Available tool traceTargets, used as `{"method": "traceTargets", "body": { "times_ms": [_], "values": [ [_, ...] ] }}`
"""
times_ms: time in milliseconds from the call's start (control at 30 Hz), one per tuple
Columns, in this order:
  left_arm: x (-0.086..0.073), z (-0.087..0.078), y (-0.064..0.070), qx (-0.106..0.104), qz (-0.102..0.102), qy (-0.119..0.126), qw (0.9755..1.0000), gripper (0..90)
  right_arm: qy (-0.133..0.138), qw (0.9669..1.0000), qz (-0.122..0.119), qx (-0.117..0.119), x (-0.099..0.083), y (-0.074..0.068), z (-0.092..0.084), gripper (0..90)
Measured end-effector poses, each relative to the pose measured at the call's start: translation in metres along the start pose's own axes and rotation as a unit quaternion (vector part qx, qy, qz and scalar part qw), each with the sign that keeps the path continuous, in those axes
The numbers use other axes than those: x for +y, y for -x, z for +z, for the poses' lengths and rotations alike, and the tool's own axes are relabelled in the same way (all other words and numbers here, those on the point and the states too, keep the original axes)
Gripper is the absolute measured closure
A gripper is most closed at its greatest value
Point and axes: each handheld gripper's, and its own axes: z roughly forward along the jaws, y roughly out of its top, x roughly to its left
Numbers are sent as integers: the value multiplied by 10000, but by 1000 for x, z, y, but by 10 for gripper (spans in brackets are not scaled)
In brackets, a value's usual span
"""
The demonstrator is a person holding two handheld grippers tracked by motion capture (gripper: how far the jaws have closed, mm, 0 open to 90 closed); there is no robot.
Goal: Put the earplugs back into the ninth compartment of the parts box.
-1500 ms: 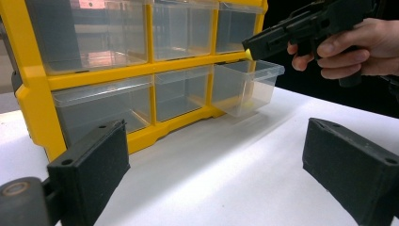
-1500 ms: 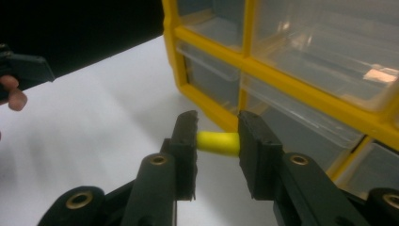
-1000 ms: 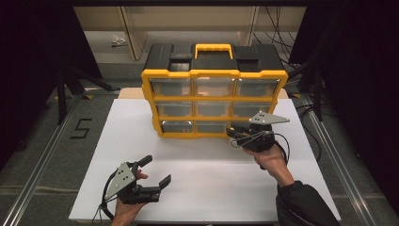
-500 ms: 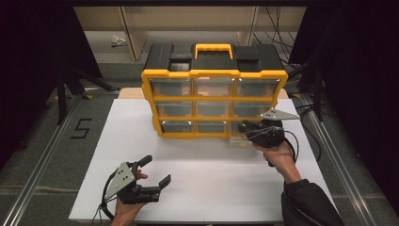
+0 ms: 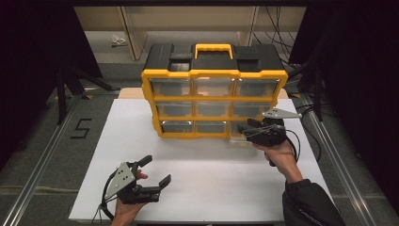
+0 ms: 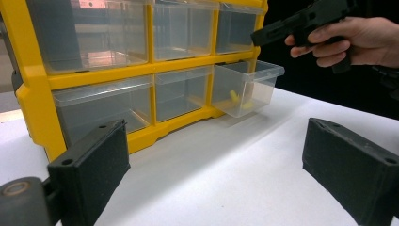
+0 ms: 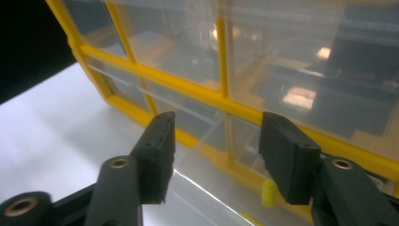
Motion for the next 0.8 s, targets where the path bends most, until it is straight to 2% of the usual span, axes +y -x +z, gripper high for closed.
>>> {"method": "traceTargets", "body": {
  "times_ms": [233, 467, 800],
  "values": [
    [0, 0, 0, -1, -3, 3, 10000, 75, 344, 9991, -61, 251, 7, -15, -15, 421],
    [0, 0, 0, -9, 5, -11, 10000, 75, 525, 9974, -190, 465, 2, -32, -19, 417],
    [0, 0, 0, -10, 14, -16, 10000, 75, 756, 9952, -159, 605, -7, -41, -28, 397]
  ]
}}
